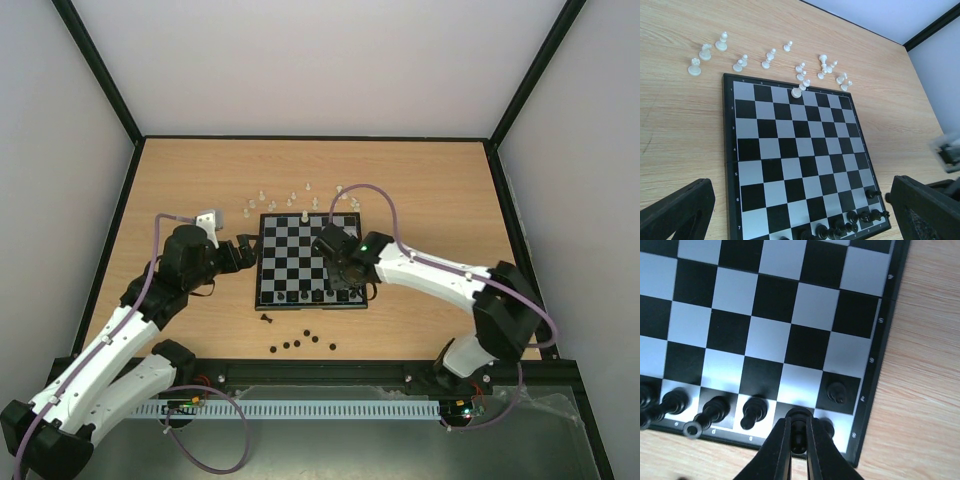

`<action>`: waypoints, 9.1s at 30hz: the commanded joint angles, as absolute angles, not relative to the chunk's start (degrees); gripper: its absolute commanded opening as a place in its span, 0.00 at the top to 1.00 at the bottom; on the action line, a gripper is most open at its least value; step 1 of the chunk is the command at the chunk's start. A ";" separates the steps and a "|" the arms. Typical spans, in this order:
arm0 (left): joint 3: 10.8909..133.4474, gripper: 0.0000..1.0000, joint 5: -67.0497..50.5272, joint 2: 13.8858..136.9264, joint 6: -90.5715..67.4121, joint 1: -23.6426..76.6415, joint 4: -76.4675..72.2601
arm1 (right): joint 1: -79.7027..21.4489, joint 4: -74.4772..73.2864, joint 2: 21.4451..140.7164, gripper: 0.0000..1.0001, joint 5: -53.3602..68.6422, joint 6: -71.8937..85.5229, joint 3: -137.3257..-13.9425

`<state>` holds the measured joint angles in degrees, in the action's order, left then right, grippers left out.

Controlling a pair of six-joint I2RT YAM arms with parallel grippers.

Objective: Set up the chess pieces on the board
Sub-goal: Place the chess piece on the chessboard, then pick up the chess piece at the center of the board, then place the chess piece on the chessboard, then pick up the chess piece at the center of the board, then place the chess piece on the chessboard.

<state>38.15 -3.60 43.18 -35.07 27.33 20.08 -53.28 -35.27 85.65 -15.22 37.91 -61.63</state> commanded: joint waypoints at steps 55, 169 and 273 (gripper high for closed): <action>37.85 0.01 -2.74 43.22 -34.89 26.56 20.37 | -50.35 -34.08 90.99 0.63 -16.52 31.95 -64.72; 36.44 0.01 -2.57 43.59 -34.61 26.28 19.67 | -52.48 -35.64 104.67 0.90 -8.55 26.71 -69.26; 36.37 0.01 -2.55 44.03 -34.76 26.02 19.42 | -55.47 -34.62 103.66 0.91 -8.33 23.90 -74.52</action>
<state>36.69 -2.94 44.45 -35.05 26.35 20.01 -55.51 -33.08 102.00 -10.00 25.30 -73.54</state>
